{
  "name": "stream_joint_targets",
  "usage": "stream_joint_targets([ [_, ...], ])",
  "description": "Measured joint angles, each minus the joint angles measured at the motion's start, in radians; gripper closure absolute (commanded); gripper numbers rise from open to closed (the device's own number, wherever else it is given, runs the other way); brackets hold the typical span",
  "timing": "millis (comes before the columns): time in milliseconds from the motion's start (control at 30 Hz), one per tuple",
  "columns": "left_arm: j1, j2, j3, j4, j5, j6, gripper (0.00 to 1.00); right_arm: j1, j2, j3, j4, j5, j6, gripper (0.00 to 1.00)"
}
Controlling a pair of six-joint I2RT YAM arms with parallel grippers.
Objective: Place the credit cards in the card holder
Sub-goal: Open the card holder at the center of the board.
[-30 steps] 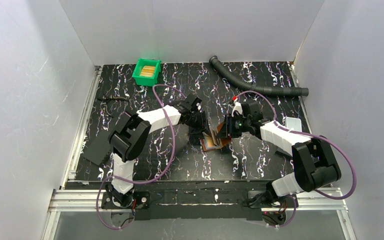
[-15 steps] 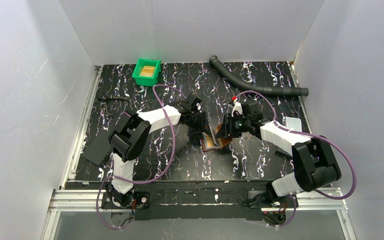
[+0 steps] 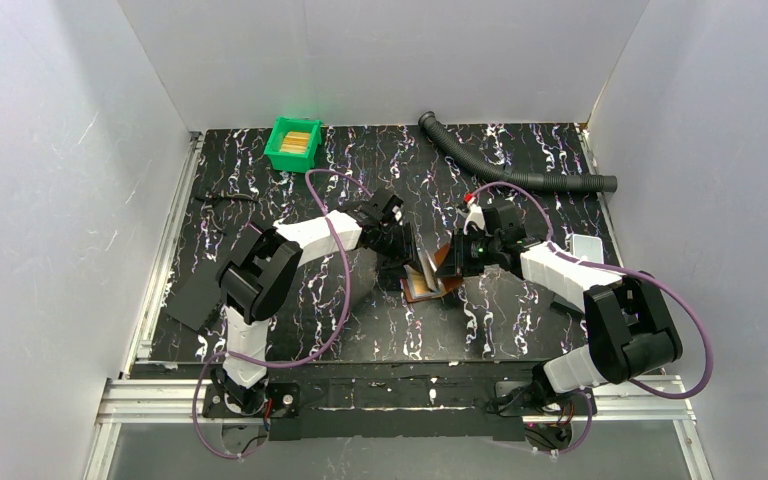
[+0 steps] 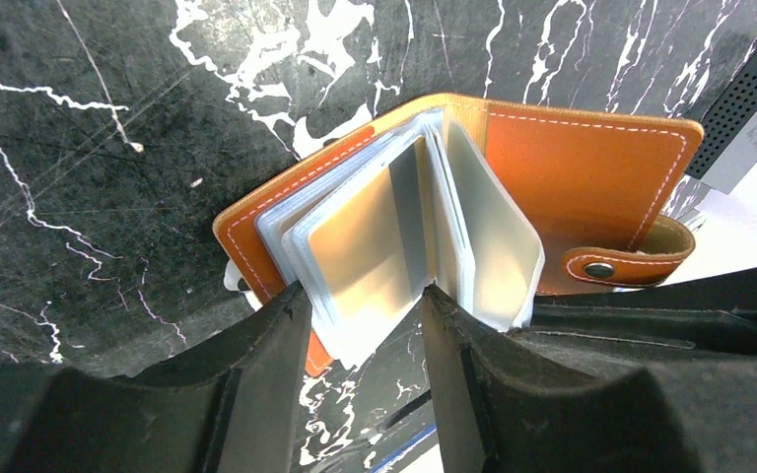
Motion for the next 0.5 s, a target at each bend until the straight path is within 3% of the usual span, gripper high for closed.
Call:
stream_joint_targets([
  [267, 0.000, -0.028, -0.004, 0.059, 0.061, -0.013, 0.62, -0.010, -0.007, -0.003, -0.007, 0.019, 0.008, 0.80],
  [500, -0.002, -0.034, 0.000, 0.102, 0.100, -0.038, 0.67, -0.099, -0.042, -0.069, 0.050, -0.036, 0.086, 0.69],
])
